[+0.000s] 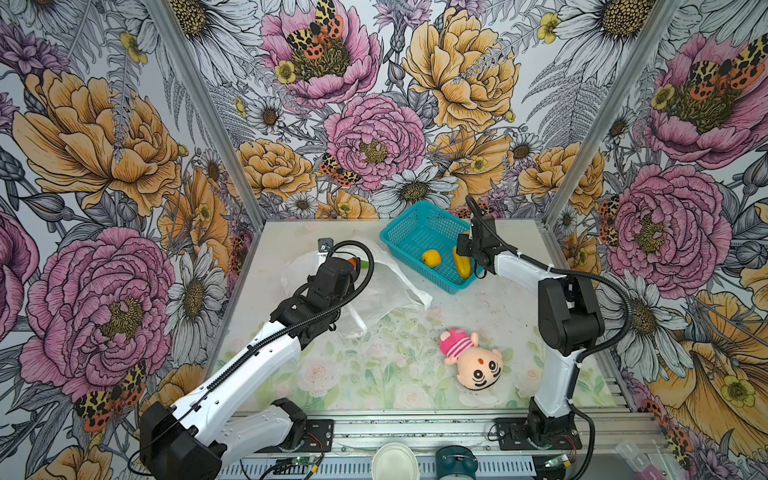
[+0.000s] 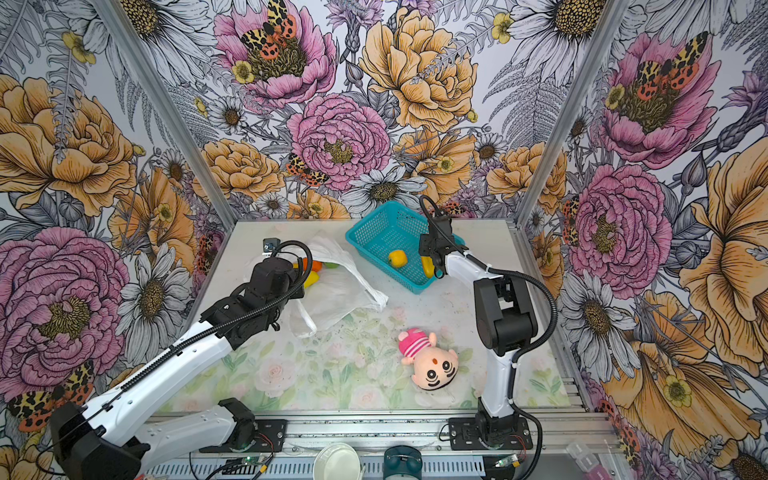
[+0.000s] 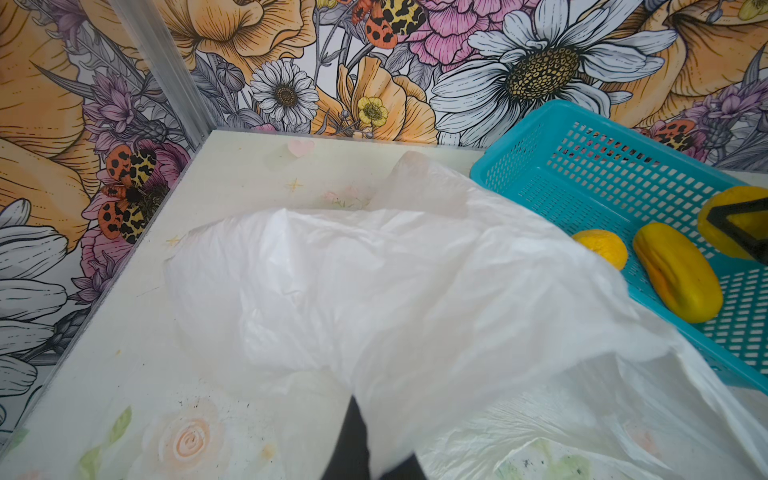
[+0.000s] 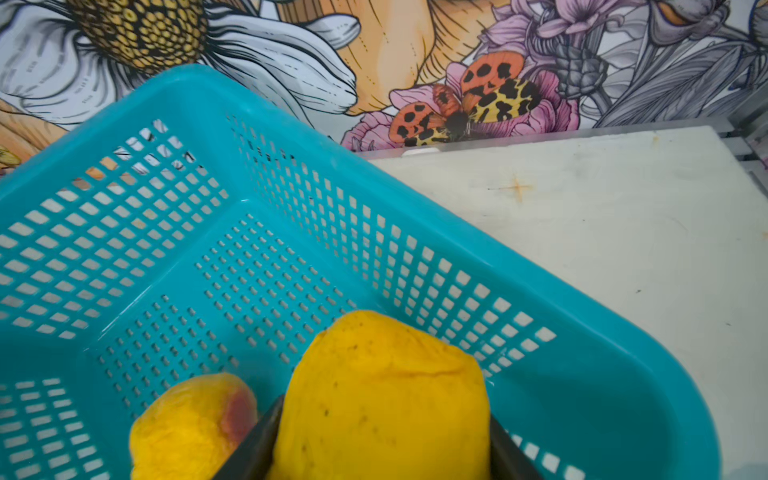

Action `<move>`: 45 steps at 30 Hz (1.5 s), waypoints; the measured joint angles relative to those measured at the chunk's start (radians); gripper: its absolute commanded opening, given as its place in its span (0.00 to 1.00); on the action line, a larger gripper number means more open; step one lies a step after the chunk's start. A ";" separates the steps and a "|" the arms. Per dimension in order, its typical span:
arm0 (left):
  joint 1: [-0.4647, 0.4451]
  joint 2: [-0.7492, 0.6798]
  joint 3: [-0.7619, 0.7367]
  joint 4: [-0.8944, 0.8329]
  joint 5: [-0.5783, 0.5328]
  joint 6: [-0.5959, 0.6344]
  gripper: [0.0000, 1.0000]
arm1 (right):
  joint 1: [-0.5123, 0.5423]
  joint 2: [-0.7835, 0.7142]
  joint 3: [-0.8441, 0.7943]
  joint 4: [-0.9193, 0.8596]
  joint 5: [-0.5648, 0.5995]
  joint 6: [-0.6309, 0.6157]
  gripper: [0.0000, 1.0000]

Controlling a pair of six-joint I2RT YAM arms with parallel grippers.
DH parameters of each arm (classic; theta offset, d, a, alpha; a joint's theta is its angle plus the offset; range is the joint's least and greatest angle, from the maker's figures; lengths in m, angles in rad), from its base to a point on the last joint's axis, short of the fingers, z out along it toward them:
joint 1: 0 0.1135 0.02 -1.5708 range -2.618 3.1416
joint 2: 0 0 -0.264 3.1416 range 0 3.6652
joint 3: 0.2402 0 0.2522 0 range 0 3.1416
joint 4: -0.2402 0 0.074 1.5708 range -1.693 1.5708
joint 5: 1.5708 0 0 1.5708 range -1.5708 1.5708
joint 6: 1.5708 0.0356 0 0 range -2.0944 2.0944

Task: Untie the knot of the plastic bag and take out the fruit
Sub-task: 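Lower the yellow fruit into the teal basket and open the right gripper, then move the right gripper back over the bag opening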

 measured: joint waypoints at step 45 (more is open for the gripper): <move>0.003 0.071 -0.052 0.172 0.094 0.006 0.00 | 0.045 -0.428 -0.281 0.062 0.043 0.045 0.82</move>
